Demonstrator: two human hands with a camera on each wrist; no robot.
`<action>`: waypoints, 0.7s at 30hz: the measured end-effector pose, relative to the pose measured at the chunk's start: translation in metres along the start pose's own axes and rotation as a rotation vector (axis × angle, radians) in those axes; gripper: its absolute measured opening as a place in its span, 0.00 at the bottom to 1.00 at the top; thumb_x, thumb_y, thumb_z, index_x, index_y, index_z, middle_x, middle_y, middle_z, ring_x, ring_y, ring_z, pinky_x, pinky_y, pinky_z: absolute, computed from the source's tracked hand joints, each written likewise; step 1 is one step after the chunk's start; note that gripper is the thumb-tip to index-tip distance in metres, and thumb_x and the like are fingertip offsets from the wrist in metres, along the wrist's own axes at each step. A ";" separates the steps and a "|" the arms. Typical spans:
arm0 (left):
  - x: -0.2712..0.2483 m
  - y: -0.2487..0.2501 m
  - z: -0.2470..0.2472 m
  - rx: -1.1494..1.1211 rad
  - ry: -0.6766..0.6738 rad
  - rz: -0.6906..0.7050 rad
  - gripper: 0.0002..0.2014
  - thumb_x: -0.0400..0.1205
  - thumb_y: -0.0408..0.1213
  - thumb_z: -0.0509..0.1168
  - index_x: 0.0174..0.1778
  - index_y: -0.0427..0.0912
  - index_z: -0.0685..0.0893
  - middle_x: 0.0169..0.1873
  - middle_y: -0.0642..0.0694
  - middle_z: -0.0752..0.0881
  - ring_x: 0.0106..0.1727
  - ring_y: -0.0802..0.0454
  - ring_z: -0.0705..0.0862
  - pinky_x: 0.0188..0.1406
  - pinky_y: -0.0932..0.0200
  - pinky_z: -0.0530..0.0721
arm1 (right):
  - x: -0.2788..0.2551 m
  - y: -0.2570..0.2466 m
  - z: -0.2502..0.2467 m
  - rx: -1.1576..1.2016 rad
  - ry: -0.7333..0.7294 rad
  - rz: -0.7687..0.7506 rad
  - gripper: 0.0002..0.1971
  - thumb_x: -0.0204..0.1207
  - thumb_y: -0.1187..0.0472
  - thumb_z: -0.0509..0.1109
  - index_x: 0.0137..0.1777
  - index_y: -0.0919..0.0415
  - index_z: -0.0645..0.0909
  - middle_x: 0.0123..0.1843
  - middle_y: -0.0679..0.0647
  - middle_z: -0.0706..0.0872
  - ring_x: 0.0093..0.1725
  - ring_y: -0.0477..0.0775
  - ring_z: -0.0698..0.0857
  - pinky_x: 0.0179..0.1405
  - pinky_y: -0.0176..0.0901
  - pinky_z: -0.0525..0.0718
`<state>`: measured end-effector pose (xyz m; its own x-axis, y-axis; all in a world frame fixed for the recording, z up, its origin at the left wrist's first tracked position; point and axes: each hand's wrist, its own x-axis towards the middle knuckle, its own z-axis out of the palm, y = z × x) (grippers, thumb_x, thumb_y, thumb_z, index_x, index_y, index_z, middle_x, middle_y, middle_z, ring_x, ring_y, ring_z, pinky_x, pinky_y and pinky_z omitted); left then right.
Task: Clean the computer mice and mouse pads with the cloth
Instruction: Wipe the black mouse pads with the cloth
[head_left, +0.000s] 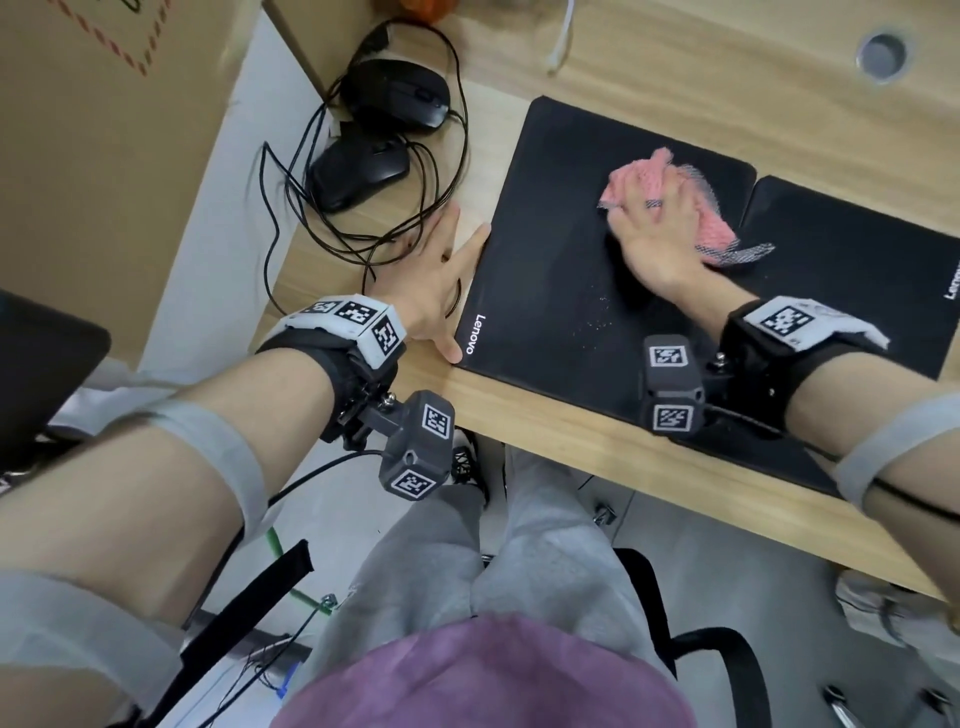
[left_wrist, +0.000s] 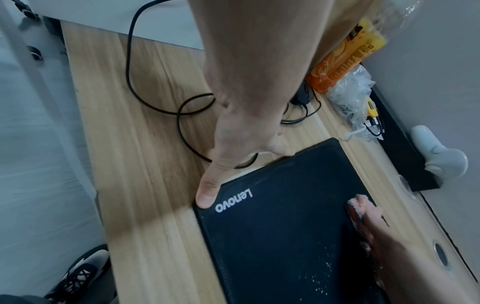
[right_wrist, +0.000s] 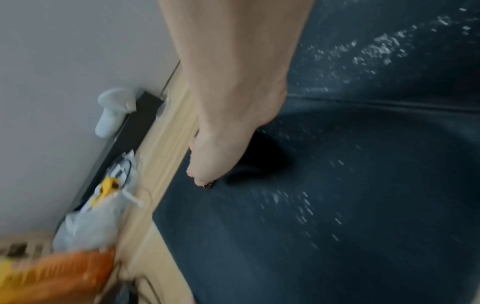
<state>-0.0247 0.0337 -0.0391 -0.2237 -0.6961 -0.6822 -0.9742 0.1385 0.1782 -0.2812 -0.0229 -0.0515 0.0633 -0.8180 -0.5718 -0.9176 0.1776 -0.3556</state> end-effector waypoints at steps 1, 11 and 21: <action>0.000 0.001 0.000 -0.004 0.007 -0.001 0.78 0.54 0.52 0.87 0.82 0.57 0.28 0.82 0.46 0.25 0.83 0.52 0.27 0.83 0.46 0.44 | -0.007 -0.007 0.007 -0.033 -0.035 -0.032 0.28 0.88 0.47 0.48 0.86 0.44 0.47 0.87 0.60 0.33 0.85 0.64 0.33 0.81 0.58 0.32; 0.002 0.014 -0.006 0.025 -0.015 -0.015 0.75 0.59 0.46 0.86 0.84 0.45 0.30 0.82 0.37 0.30 0.83 0.39 0.30 0.84 0.40 0.46 | -0.092 -0.013 0.085 -0.094 -0.220 -0.520 0.26 0.88 0.46 0.50 0.85 0.45 0.54 0.88 0.54 0.38 0.85 0.60 0.33 0.81 0.52 0.30; 0.021 0.051 -0.015 0.306 -0.071 0.115 0.77 0.58 0.36 0.87 0.79 0.33 0.24 0.82 0.36 0.28 0.84 0.38 0.32 0.84 0.43 0.50 | -0.153 0.053 0.107 -0.012 -0.057 -0.324 0.27 0.87 0.49 0.57 0.84 0.41 0.55 0.88 0.49 0.41 0.86 0.55 0.36 0.84 0.55 0.37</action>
<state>-0.0788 0.0152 -0.0338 -0.3237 -0.6145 -0.7195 -0.9037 0.4260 0.0427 -0.2973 0.1698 -0.0616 0.3742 -0.7991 -0.4706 -0.8507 -0.0938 -0.5172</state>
